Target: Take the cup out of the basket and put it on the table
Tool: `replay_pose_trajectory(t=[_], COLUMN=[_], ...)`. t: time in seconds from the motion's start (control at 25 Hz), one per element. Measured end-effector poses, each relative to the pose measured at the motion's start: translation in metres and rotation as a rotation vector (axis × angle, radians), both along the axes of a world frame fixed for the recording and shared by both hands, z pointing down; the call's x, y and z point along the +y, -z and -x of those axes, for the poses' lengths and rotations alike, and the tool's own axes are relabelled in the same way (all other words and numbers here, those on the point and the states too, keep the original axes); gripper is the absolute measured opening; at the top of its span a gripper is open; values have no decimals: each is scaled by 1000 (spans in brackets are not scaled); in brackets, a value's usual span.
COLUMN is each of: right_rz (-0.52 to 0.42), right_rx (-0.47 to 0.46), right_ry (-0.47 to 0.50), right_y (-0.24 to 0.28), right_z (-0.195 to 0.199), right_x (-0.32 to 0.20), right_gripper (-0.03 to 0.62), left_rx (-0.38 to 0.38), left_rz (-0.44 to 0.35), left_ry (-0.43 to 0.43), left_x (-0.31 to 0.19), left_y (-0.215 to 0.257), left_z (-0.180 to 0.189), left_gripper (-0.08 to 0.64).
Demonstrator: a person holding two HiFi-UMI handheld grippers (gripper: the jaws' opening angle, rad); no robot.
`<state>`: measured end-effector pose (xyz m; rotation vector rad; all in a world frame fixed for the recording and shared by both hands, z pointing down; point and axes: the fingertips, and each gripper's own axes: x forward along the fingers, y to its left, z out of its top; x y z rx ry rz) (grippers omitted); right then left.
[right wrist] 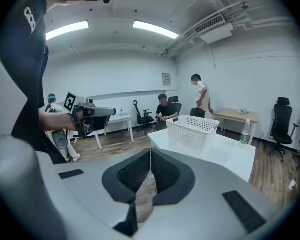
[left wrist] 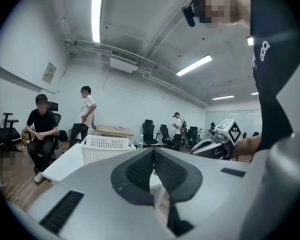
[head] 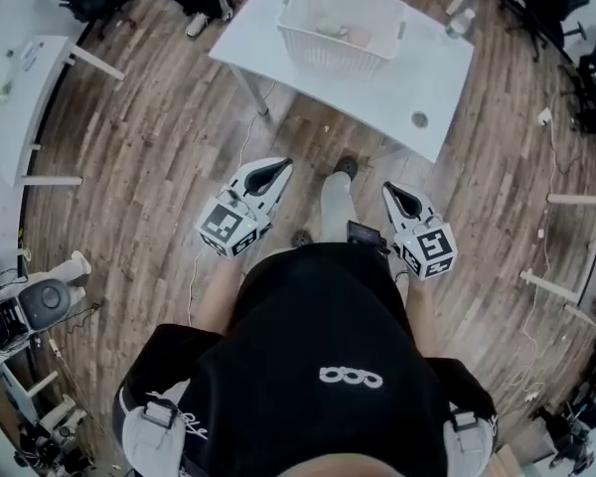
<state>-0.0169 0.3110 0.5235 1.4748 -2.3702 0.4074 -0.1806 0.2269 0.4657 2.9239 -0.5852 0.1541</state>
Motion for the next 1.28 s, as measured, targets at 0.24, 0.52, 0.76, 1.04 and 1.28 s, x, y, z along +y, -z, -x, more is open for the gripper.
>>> replay_pose_trajectory(t=[0.24, 0.52, 0.76, 1.04, 1.28], right_rz=[-43, -55, -65, -49, -19], right_rx=[2, 23, 22, 7, 8], right_ry=[31, 130, 193, 219, 179], right_y=[13, 27, 27, 22, 16], right_z=[-45, -96, -127, -130, -133], right_x=[-99, -218, -291, -324, -332], right_gripper=[26, 26, 25, 26, 26], left_rx=[-20, -64, -120, -138, -108], left_rz=[-14, -30, -38, -26, -17], left_ry=[42, 118, 108, 95, 70], left_x=[-83, -187, -241, -269, -290], left_y=[6, 23, 24, 18, 14], left_z=[-34, -78, -131, -158, -160], left_gripper=[8, 8, 8, 8, 8])
